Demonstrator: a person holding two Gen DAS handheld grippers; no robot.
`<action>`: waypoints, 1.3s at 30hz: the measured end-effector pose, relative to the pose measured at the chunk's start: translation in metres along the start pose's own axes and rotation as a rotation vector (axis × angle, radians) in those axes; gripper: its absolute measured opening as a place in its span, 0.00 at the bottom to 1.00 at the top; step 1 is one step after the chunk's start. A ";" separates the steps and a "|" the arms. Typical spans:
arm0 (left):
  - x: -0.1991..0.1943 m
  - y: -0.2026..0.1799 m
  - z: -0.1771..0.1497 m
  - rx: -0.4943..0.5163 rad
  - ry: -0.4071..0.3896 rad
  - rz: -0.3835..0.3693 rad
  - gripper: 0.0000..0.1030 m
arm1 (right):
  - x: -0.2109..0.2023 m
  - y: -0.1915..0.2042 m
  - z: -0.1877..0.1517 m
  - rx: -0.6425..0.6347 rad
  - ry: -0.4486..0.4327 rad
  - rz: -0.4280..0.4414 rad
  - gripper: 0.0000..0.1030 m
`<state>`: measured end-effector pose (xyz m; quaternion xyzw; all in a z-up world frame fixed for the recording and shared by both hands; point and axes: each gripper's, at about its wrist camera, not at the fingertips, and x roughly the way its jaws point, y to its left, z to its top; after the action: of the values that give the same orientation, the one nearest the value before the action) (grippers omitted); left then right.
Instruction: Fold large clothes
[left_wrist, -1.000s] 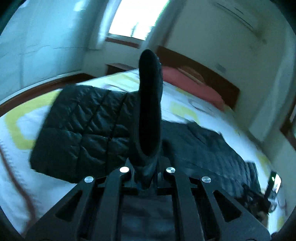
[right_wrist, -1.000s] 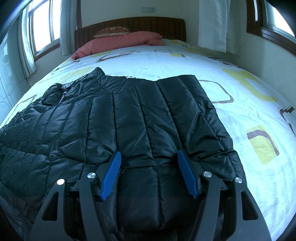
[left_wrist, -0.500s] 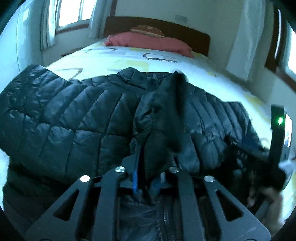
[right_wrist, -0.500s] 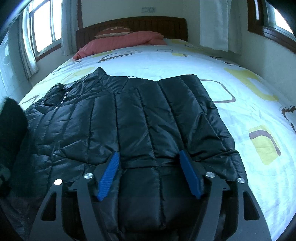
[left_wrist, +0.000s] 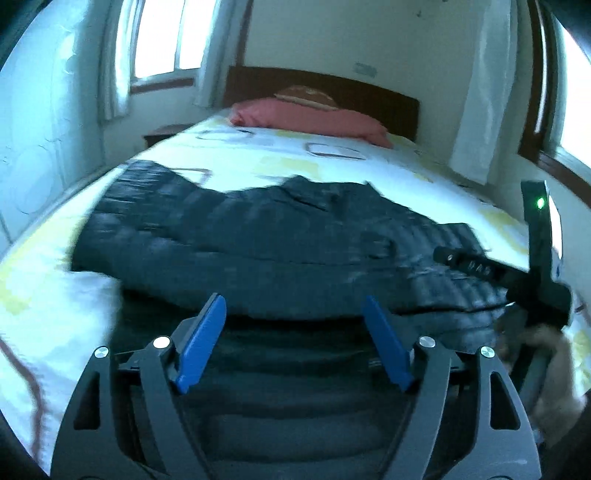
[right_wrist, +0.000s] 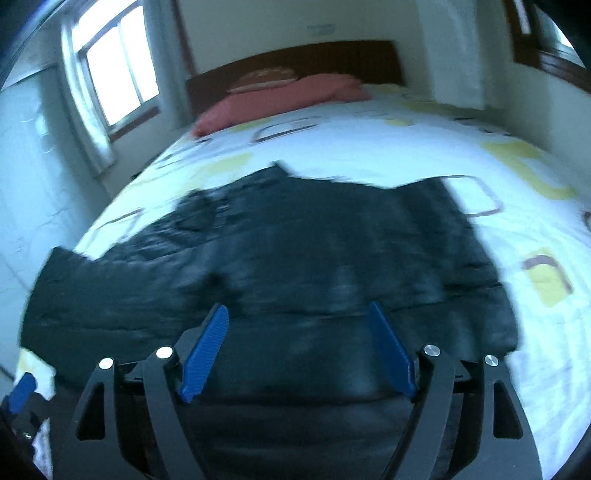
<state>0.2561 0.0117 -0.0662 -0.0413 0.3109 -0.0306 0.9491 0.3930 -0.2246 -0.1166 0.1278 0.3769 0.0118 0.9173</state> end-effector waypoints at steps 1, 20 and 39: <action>-0.003 0.009 -0.001 0.000 -0.007 0.023 0.75 | 0.004 0.013 0.000 -0.007 0.018 0.022 0.75; -0.019 0.094 -0.006 -0.110 0.000 0.111 0.75 | 0.012 0.016 0.016 -0.106 -0.002 -0.121 0.18; 0.061 0.081 0.041 -0.040 0.037 0.149 0.75 | 0.016 -0.059 0.011 0.027 -0.007 -0.216 0.53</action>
<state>0.3325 0.0899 -0.0771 -0.0366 0.3309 0.0454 0.9419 0.4077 -0.2822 -0.1340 0.0990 0.3852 -0.0926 0.9128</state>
